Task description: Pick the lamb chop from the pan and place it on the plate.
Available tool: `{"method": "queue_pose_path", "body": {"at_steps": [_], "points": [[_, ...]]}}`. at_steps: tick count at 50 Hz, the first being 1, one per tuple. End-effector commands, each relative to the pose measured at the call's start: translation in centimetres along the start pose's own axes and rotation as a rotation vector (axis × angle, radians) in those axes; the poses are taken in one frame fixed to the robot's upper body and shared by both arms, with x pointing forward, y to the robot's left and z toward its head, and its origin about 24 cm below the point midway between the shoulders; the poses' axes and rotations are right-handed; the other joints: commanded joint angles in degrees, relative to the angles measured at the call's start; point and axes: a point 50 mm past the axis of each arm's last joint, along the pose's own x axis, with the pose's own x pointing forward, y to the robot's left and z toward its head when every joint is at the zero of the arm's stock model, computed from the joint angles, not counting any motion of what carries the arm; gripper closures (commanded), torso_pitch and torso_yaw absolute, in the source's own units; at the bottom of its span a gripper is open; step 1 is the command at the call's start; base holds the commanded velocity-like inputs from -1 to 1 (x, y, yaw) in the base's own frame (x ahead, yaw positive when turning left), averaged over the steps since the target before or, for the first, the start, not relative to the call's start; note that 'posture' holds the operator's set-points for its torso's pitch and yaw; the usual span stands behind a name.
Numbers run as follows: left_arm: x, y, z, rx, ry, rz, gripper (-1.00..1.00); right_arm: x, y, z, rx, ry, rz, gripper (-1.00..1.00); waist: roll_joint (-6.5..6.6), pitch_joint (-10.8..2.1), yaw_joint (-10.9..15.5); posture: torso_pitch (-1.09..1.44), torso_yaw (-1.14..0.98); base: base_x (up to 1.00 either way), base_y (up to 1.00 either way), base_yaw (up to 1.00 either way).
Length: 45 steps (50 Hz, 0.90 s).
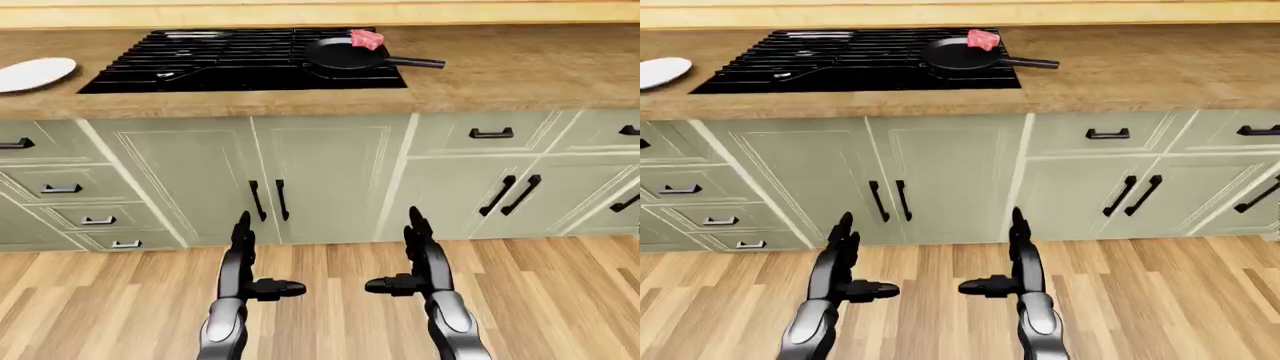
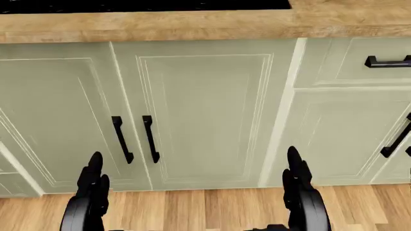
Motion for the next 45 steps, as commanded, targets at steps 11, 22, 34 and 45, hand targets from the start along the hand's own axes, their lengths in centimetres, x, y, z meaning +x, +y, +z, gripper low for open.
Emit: {"method": "queue_pose_path", "body": {"at_steps": [11,22,34,45], "points": [[0.4,0.5,3.7,0.023,-0.183,0.048,-1.0,-0.2,0.2,3.5,0.028,-0.216,0.029,-1.0,-0.3,-4.39,0.31,0.0,0.0,0.0,0.0,0.0],[6.0,-0.2,15.5,0.092,-0.288,0.046,-1.0,5.9,-2.2,14.1,-0.01,-0.241,-0.022,-1.0,-0.34,-5.23,0.53,0.0,0.0,0.0,0.0,0.0],[12.2,0.0,31.1,0.089,-0.281,0.092,-1.0,10.9,-3.8,28.9,-0.129,-0.28,0.017,-1.0,-0.79,-5.41,0.27,0.0,0.0,0.0,0.0,0.0],[12.8,-0.1,32.8,0.134,-0.249,0.116,-1.0,11.9,-3.7,32.4,-0.148,-0.276,0.042,-1.0,-0.64,-3.15,0.3,0.0,0.0,0.15,0.0,0.0]]}}
